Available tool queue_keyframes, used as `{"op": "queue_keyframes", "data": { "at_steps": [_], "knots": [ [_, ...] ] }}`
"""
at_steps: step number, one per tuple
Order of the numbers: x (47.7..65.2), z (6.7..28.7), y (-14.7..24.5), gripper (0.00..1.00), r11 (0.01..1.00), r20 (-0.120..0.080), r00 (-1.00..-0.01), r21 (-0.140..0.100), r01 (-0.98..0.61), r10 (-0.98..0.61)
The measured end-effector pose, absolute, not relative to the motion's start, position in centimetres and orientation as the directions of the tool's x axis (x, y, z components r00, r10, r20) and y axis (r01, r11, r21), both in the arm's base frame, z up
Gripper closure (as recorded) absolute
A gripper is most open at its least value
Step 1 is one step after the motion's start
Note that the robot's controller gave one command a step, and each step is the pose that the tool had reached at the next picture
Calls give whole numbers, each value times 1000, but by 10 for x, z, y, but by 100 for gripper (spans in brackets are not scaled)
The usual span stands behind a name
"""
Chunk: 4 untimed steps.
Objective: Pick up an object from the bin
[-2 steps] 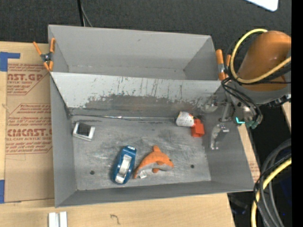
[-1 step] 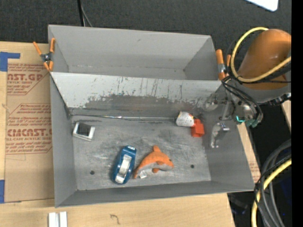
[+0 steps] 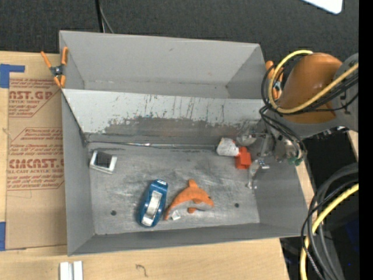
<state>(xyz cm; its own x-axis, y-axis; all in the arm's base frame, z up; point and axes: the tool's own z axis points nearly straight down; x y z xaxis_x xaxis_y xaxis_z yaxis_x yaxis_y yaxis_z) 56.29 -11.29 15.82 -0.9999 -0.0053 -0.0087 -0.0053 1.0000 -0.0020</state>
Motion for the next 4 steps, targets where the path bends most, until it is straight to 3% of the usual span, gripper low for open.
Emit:
{"op": "queue_keyframes", "data": {
  "at_steps": [1,2,3,4],
  "knots": [
    [512,121,-87,0,998,-1,-998,0,-61,-61],
    [495,116,-64,0,996,4,-996,1,-92,-92],
    [524,92,-12,0,973,-3,-973,-1,-230,-230],
    [519,73,17,100,959,-9,-959,-1,-283,-283]
  ]
}}
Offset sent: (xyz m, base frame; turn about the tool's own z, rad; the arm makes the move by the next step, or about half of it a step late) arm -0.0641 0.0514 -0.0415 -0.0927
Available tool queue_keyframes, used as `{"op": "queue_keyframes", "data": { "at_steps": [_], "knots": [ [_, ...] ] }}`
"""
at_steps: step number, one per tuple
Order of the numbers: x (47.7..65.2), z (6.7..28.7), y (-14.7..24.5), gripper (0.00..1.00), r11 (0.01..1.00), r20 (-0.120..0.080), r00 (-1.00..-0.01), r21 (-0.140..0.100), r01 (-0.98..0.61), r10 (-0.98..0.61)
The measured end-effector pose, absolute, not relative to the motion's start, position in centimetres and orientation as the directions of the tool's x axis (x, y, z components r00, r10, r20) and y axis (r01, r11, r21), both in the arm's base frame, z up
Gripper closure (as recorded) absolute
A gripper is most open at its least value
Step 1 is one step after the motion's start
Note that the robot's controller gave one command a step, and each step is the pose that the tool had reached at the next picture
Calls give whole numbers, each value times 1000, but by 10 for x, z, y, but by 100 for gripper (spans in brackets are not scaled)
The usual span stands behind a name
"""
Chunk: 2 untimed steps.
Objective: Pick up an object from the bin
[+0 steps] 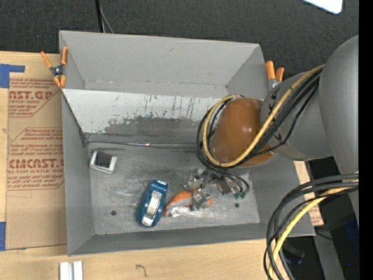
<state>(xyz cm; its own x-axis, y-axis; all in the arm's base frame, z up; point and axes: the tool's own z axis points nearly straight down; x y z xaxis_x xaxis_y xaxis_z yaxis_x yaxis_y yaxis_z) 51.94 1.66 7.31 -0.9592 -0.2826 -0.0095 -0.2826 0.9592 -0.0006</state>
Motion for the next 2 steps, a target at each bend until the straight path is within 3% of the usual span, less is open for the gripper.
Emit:
{"op": "queue_keyframes", "data": {
  "at_steps": [1,2],
  "knots": [
    [519,73,17,100,959,-10,-959,-1,-283,-283],
    [511,156,14,100,962,-1,-962,0,-273,-273]
  ]
}}
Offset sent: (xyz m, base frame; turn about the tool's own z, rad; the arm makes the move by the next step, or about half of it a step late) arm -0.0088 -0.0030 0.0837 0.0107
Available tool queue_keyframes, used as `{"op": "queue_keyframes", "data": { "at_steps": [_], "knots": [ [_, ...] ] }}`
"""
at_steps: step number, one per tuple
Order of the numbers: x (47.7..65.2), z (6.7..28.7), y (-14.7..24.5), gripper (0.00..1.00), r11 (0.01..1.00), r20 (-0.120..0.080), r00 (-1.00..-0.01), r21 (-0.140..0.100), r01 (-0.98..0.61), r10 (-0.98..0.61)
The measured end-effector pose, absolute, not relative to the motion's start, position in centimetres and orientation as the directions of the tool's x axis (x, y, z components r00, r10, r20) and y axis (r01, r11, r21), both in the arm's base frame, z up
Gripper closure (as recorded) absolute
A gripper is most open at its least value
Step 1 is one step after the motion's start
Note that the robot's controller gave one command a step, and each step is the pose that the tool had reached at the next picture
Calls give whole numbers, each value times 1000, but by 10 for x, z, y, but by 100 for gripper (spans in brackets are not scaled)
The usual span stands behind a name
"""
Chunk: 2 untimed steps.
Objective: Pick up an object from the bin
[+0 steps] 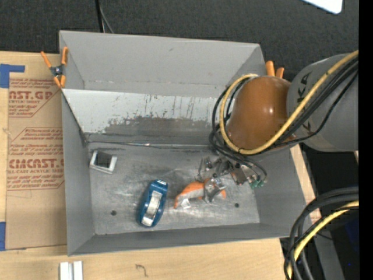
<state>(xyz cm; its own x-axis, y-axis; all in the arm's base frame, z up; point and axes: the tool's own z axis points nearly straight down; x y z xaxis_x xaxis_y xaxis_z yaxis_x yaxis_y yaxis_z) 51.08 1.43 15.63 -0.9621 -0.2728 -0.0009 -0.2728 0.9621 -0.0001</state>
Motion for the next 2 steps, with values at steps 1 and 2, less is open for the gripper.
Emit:
{"op": "queue_keyframes", "data": {
  "at_steps": [1,2],
  "knots": [
    [511,156,14,100,962,-1,-962,0,-273,-273],
    [520,232,9,100,972,-2,-972,-1,-235,-235]
  ]
}}
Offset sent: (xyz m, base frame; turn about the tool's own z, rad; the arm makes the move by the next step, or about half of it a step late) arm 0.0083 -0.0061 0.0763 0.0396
